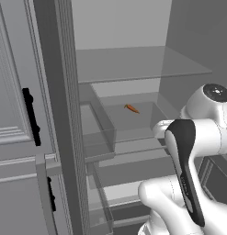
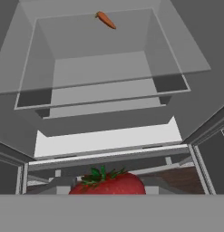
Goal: Take the strawberry from the fridge and place it on top of the pancake, located on the dining counter.
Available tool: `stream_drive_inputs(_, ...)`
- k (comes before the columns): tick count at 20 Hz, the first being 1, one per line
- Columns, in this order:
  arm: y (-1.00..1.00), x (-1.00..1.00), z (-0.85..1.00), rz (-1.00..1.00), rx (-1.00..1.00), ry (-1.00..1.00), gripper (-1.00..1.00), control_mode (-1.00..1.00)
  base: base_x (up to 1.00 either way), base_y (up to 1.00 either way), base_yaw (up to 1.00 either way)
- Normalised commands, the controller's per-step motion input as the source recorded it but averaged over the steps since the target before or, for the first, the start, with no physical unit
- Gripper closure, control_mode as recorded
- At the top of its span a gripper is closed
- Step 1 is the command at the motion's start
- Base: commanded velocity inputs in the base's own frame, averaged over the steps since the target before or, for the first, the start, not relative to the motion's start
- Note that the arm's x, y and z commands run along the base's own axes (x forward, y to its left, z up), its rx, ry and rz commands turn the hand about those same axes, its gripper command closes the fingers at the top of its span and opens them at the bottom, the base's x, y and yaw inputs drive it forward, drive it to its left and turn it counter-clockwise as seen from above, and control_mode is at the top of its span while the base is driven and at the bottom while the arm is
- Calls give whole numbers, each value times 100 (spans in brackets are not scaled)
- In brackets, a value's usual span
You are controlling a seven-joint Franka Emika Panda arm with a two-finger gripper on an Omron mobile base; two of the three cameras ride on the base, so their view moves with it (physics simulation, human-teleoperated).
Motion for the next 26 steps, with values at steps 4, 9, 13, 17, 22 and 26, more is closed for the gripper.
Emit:
stream_drive_inputs(4,0,0,0,0,0,0,100,-100,0,0,0)
stream_drive_inputs(9,0,0,0,0,0,0,100,100,-70,0,0)
stream_drive_inputs(13,0,0,0,0,0,0,100,100,-94,-1,0)
stream_drive_inputs(17,0,0,0,0,0,0,100,100,-69,0,2)
stream_drive_inputs(22,0,0,0,0,0,0,100,100,-75,-4,22)
stream_drive_inputs(26,0,0,0,0,0,0,100,100,-83,-64,52)
